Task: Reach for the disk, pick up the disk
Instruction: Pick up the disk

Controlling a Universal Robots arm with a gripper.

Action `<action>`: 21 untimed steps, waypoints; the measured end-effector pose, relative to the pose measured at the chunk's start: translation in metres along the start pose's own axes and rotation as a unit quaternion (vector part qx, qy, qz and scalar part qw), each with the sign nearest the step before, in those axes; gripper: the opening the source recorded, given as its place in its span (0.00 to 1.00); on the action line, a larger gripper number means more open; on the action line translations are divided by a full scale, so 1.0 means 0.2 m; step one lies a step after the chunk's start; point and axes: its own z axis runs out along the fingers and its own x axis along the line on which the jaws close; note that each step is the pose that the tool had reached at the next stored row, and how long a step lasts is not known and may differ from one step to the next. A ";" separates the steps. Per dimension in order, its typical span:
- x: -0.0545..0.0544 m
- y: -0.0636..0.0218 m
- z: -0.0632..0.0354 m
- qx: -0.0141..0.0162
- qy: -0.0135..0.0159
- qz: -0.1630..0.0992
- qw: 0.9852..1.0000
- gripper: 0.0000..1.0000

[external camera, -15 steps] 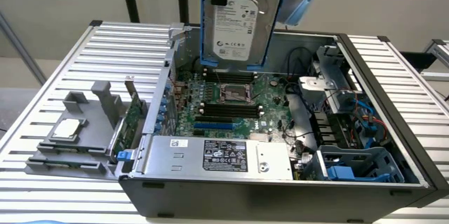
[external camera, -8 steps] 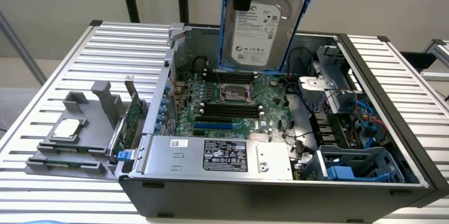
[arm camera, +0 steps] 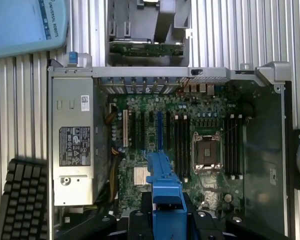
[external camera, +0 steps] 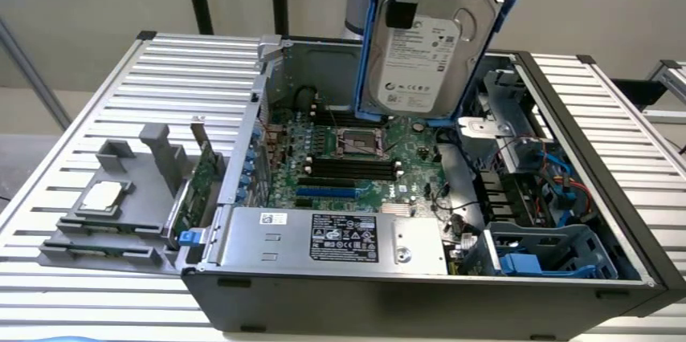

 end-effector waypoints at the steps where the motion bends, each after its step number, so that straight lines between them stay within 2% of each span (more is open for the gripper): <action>1: 0.01 -0.013 -0.001 0.000 0.000 0.000 1.000 0.33; 21: 0.26 -0.253 -0.016 0.000 0.000 0.000 1.000 0.33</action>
